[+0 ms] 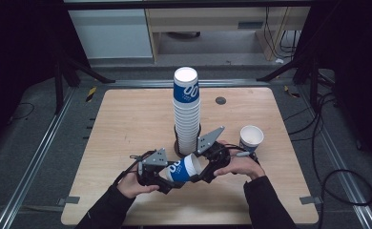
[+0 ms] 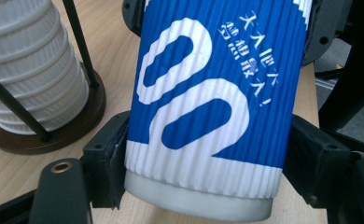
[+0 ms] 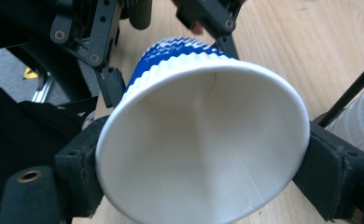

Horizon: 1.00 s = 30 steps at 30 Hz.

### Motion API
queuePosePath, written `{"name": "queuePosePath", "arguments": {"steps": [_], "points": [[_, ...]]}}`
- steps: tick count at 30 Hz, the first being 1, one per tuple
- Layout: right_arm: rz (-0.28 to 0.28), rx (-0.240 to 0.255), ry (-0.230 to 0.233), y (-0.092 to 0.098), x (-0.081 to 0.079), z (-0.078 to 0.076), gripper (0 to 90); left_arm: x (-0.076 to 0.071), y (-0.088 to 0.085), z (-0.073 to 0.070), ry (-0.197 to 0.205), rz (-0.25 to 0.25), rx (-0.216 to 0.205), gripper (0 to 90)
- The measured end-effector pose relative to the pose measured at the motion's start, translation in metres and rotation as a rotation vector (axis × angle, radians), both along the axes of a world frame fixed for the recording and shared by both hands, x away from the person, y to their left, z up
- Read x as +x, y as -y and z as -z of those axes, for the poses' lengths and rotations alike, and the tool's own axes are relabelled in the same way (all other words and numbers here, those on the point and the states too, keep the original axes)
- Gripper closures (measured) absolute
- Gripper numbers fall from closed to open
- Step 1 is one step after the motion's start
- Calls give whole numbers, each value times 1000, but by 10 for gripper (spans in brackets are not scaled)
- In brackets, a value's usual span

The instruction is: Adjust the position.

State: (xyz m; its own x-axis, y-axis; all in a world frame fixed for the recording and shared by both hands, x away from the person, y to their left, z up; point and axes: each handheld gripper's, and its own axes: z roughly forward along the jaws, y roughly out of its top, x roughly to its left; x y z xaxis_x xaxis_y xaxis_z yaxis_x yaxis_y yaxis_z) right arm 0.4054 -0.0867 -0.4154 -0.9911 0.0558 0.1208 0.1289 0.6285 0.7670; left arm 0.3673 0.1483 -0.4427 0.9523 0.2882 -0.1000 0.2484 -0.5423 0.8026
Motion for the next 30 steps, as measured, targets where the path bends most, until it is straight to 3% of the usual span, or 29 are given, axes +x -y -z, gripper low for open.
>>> {"name": "queuePosePath", "arguments": {"steps": [5, 11, 17, 21, 26, 30], "points": [[40, 46, 47, 3, -2, -3, 109, 1, -3, -1, 5, -19, -15, 265], [152, 165, 73, 24, 0, -11, 77, 7, -10, -1, -1, -64, -46, 265], [267, 238, 96, 47, -6, -12, 72, 11, -18, -4, 15, -129, -99, 264], [331, 257, 82, 60, -10, -7, 78, 11, -20, -7, 20, -159, -143, 264], [372, 296, 41, 68, -15, 0, 72, 9, -19, -8, 34, -182, -171, 263], [390, 360, 12, 71, -17, 3, 76, 8, -18, -10, 38, -192, -194, 263]]}}
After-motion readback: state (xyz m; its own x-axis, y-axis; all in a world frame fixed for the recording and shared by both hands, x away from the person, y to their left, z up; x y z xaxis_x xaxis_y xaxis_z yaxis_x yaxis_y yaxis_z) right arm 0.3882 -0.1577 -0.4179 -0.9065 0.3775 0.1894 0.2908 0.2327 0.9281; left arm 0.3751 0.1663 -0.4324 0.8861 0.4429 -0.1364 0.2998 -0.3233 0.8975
